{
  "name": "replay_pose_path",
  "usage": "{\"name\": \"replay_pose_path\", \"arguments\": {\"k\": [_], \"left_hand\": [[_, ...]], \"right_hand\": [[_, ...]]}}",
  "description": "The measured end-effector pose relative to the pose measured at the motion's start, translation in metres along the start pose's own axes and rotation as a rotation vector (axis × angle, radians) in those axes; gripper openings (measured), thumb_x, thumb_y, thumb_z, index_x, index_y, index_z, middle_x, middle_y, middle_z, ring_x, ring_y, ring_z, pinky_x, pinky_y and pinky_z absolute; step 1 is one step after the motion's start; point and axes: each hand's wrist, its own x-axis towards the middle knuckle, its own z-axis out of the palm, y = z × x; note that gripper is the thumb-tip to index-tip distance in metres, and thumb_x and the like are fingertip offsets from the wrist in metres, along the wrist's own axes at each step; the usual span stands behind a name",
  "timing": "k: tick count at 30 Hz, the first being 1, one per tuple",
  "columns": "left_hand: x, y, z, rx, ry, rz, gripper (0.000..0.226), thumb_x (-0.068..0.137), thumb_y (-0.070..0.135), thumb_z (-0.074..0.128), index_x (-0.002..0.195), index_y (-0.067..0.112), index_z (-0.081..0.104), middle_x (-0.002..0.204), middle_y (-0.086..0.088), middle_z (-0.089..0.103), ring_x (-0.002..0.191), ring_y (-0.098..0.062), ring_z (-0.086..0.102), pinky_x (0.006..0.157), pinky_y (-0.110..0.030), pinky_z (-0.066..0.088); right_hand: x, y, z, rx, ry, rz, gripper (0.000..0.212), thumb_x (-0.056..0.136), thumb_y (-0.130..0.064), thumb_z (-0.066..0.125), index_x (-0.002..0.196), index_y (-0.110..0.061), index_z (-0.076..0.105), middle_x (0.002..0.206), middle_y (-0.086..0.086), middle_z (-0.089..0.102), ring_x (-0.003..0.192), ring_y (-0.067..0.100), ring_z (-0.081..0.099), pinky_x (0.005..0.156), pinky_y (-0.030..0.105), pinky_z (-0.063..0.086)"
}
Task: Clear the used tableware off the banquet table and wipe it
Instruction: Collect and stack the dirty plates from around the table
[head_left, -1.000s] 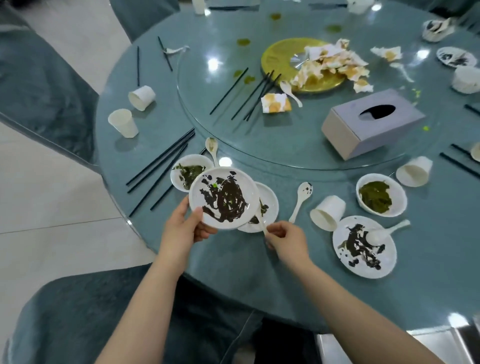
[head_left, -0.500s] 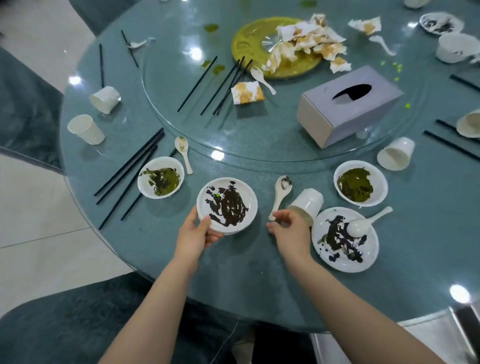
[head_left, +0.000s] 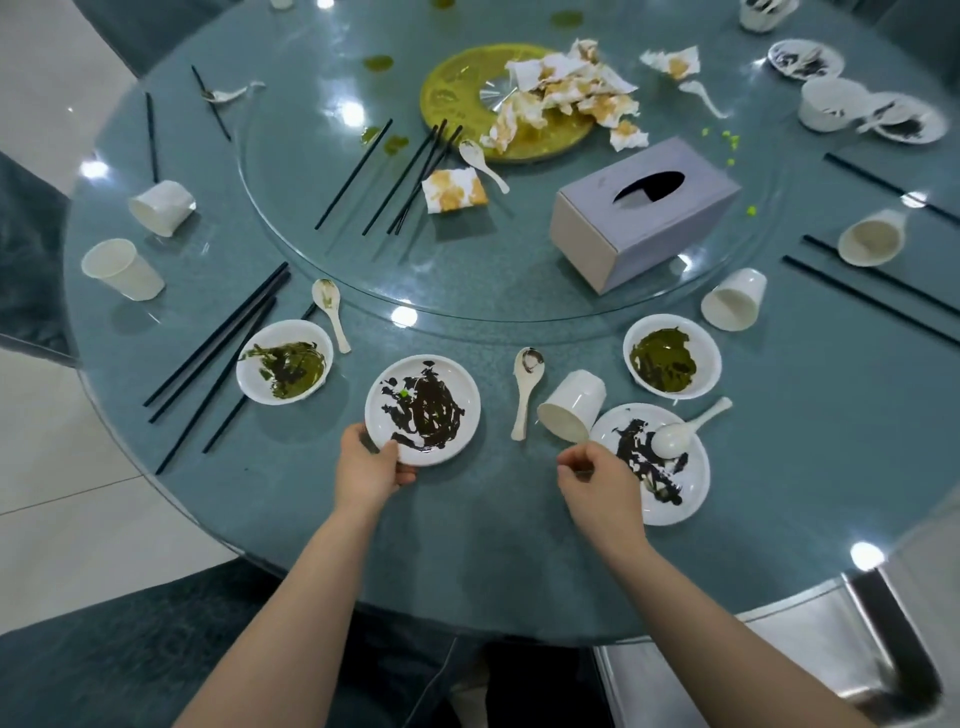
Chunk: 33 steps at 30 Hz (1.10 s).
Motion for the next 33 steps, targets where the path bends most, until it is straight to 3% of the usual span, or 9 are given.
{"name": "replay_pose_path", "arguments": {"k": [4,8,11,14,18,22,26,29,33], "left_hand": [[-0.007,-0.004,0.006,-0.073,0.013,-0.004,0.013,0.093,0.011,0.046,0.105,0.013,0.041,0.097,-0.02,0.069,0.049,-0.014,0.067,0.049,-0.027,0.048],[-0.02,-0.009,0.012,-0.132,0.016,0.003,0.02,0.093,0.011,0.043,0.112,0.017,0.041,0.089,-0.018,0.069,0.049,-0.016,0.066,0.043,-0.024,0.046],[-0.033,-0.013,0.015,-0.158,0.01,0.004,0.028,0.092,0.009,0.041,0.119,0.017,0.041,0.08,-0.015,0.069,0.044,-0.014,0.064,0.04,-0.022,0.046],[-0.042,-0.015,0.016,-0.186,0.017,0.007,0.032,0.091,0.007,0.04,0.122,0.013,0.042,0.074,-0.016,0.067,0.042,-0.015,0.062,0.038,-0.021,0.045],[-0.051,-0.01,0.016,-0.174,0.006,0.026,0.036,0.09,0.005,0.04,0.125,0.007,0.042,0.067,-0.017,0.066,0.04,-0.015,0.061,0.037,-0.018,0.043],[-0.065,-0.007,0.01,-0.178,0.004,0.058,0.034,0.089,0.007,0.041,0.123,0.009,0.044,0.061,-0.012,0.066,0.042,-0.016,0.063,0.039,-0.02,0.045],[-0.082,-0.003,-0.002,-0.205,-0.018,0.094,0.031,0.089,0.006,0.04,0.119,0.011,0.044,0.053,-0.008,0.066,0.04,-0.015,0.061,0.037,-0.018,0.043],[-0.095,-0.001,-0.014,-0.208,-0.057,0.132,0.03,0.089,0.004,0.04,0.117,0.012,0.044,0.049,-0.006,0.065,0.039,-0.014,0.059,0.038,-0.018,0.043],[-0.115,-0.004,-0.038,-0.173,-0.1,0.167,0.03,0.09,0.005,0.039,0.118,0.012,0.045,0.055,-0.011,0.067,0.04,-0.016,0.059,0.045,-0.024,0.046]], "right_hand": [[-0.011,0.025,-0.026,-0.001,0.102,0.043,0.011,0.084,-0.012,0.061,0.083,-0.023,0.065,0.079,-0.018,0.064,0.075,-0.007,0.056,0.063,0.005,0.035],[-0.02,0.047,-0.048,0.034,0.257,0.146,0.007,0.084,-0.019,0.066,0.083,-0.019,0.059,0.075,-0.01,0.063,0.076,0.012,0.061,0.065,0.026,0.039],[-0.021,0.06,-0.063,0.019,0.328,0.253,0.024,0.084,-0.027,0.067,0.094,-0.015,0.049,0.074,-0.004,0.058,0.082,0.028,0.061,0.068,0.032,0.04],[-0.016,0.071,-0.075,-0.065,0.29,0.354,0.051,0.083,-0.037,0.064,0.121,-0.014,0.038,0.093,0.006,0.063,0.093,0.035,0.062,0.08,0.039,0.048],[-0.011,0.071,-0.082,0.017,0.246,0.36,0.059,0.082,-0.019,0.054,0.136,-0.022,0.03,0.093,0.012,0.069,0.063,0.028,0.069,0.071,0.039,0.056],[-0.013,0.067,-0.083,0.212,0.213,0.355,0.031,0.078,-0.007,0.049,0.107,-0.017,0.054,0.076,0.01,0.068,0.037,0.013,0.058,0.046,0.027,0.044],[-0.025,0.055,-0.093,0.361,0.181,0.417,0.01,0.081,-0.005,0.05,0.078,-0.007,0.06,0.047,0.003,0.053,0.033,0.012,0.041,0.034,0.016,0.029],[-0.037,0.042,-0.099,0.36,0.122,0.446,0.023,0.082,-0.005,0.053,0.06,-0.01,0.05,0.042,0.002,0.045,0.03,0.011,0.032,0.033,0.012,0.021],[-0.063,0.023,-0.098,0.332,0.062,0.388,0.027,0.084,-0.006,0.052,0.057,-0.011,0.049,0.046,0.004,0.045,0.032,0.011,0.033,0.034,0.011,0.021]]}}
